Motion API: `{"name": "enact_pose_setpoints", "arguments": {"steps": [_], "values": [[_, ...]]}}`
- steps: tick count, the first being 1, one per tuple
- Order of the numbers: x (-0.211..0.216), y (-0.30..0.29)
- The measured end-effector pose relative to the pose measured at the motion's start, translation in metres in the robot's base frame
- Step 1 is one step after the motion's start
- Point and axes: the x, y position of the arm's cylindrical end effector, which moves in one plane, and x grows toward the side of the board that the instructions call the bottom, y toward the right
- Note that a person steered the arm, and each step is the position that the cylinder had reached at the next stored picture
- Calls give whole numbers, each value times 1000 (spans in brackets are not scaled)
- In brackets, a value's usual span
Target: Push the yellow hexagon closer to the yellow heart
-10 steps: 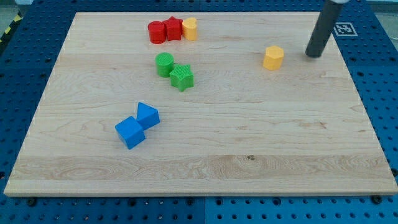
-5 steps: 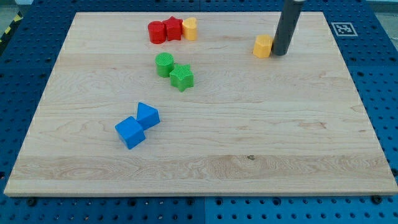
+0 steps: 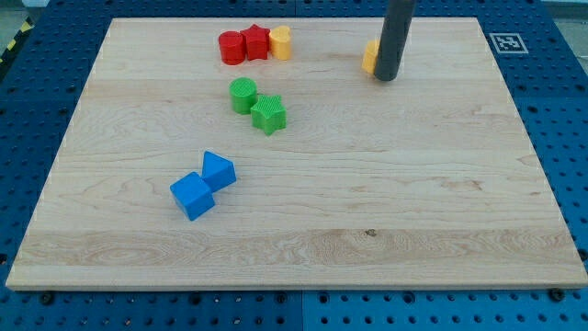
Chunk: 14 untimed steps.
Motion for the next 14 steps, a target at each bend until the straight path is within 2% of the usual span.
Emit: {"name": "enact_pose_setpoints", "arguments": {"steps": [1, 2, 5, 6, 9, 10, 11, 12, 13, 14], "values": [[2, 29], [-7, 19], [-50, -37], [-70, -37], [-93, -96], [-91, -83], [-77, -21], [-49, -39], [-48, -75], [-65, -79]]}}
